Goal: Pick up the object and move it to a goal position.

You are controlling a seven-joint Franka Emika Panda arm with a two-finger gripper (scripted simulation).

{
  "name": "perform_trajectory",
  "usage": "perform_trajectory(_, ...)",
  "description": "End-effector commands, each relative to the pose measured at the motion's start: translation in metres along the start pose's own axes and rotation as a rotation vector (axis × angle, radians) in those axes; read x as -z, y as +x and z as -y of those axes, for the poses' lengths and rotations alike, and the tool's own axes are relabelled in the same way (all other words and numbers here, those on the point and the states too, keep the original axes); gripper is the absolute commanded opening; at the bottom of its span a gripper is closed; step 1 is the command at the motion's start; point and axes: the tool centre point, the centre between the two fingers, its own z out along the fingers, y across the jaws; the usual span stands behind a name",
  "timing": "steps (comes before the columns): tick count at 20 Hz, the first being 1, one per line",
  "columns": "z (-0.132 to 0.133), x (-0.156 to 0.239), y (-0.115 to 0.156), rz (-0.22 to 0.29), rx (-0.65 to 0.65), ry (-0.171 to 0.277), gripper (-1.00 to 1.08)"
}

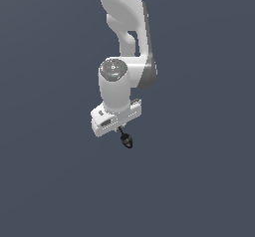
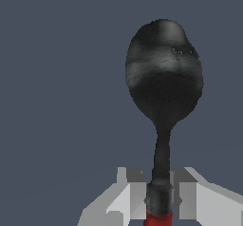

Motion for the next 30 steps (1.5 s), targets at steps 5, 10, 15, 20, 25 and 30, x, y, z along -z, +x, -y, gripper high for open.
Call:
perform_trajectory(5, -0.053, 0.059, -0.026, -0.001, 0.001, 0.001, -1.0)
perform_trajectory(10, -0.092, 0.102, -0.043, -0.001, 0.001, 0.001, -1.0)
perform_trajectory(15, -0.124, 0.136, -0.057, 0.0, 0.001, 0.0, -1.0)
perform_trajectory(20, -0.144, 0.157, -0.064, 0.0, 0.0, 0.0, -1.0)
perform_trajectory(25, -0.155, 0.167, -0.067, 0.0, 0.0, 0.0, -1.0)
perform_trajectory(30, -0.158, 0.17, -0.068, 0.0, 0.0, 0.0, -1.0)
